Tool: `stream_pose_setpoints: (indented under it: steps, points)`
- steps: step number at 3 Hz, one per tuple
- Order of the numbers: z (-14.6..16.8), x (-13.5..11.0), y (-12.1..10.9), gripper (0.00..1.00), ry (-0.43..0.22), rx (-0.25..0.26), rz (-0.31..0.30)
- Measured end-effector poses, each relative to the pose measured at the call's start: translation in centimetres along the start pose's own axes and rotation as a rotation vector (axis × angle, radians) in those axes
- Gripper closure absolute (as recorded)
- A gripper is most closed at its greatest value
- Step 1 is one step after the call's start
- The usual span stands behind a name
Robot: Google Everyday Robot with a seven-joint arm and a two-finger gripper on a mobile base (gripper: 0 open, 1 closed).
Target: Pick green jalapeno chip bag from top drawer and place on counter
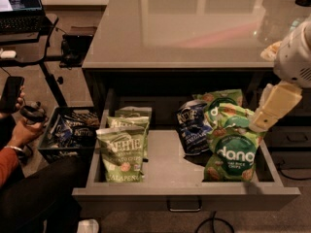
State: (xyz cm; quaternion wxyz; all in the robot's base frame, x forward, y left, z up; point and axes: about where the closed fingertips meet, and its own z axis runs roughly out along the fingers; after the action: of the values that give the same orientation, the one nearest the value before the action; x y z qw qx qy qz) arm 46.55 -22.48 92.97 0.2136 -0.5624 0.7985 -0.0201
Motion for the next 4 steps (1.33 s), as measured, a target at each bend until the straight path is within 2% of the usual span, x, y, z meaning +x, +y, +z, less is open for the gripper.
stream_pose_setpoints:
  steps: [1, 2, 3, 4]
  points:
    - [4.7, 0.5, -2.3, 0.0, -0.047, 0.029, 0.092]
    - [8.3, 0.2, -4.2, 0.0, -0.076, 0.045, 0.237]
    - [8.3, 0.0, -4.4, 0.0, -0.082, 0.049, 0.29]
    - [8.3, 0.0, -4.4, 0.0, -0.082, 0.049, 0.29]
